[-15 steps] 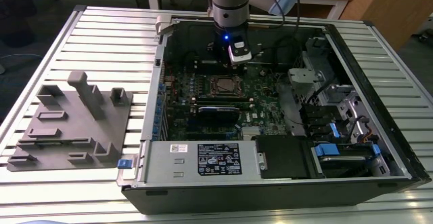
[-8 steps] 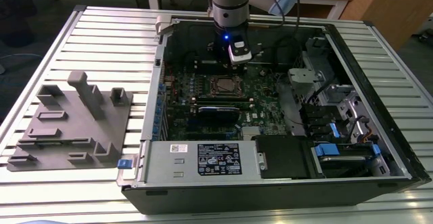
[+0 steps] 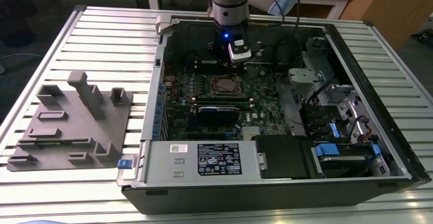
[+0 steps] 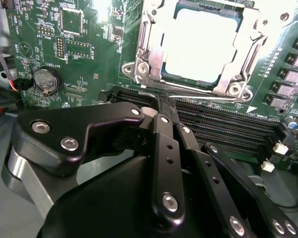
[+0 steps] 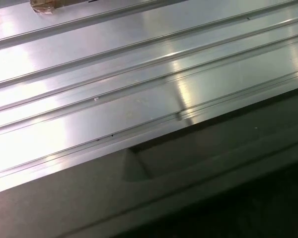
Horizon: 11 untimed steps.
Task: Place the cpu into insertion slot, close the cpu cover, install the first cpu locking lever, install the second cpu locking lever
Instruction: 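Install the first cpu locking lever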
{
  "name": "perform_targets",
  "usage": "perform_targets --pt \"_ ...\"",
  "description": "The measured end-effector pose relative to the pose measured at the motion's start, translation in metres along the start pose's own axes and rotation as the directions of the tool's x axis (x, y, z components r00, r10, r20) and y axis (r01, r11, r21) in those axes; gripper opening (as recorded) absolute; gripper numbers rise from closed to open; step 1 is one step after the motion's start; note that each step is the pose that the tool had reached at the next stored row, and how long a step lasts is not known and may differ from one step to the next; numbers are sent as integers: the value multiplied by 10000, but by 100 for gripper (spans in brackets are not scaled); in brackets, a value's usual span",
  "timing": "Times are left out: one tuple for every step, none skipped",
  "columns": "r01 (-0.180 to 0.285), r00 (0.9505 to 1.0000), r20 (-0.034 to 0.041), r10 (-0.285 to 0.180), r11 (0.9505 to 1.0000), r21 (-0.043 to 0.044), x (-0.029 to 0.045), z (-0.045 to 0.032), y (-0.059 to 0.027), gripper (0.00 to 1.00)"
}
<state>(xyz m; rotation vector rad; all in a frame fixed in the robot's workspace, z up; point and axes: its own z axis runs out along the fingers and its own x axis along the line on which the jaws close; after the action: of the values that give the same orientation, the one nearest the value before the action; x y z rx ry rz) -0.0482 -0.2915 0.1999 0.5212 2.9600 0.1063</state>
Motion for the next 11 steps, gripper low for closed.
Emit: perform_targets --pt "1 10000 -1 -1 10000 0 0 0 1 11" --pt "2 10000 -1 -2 10000 -1 0 0 1 11" --pt "1 10000 0 -1 10000 -2 1 0 2 11" --pt "0 10000 0 0 10000 -1 1 0 2 11" --pt "0 10000 0 0 10000 0 1 0 2 11" --pt "0 10000 0 0 10000 0 1 0 2 11" --pt "0 10000 0 0 10000 0 1 0 2 11" --pt "1 10000 0 -1 10000 0 1 0 2 11" --pt "0 10000 -1 0 10000 2 1 1 3 11" --pt "0 10000 0 0 10000 3 1 2 3 11" --pt "1 10000 4 -1 10000 6 1 4 3 11"
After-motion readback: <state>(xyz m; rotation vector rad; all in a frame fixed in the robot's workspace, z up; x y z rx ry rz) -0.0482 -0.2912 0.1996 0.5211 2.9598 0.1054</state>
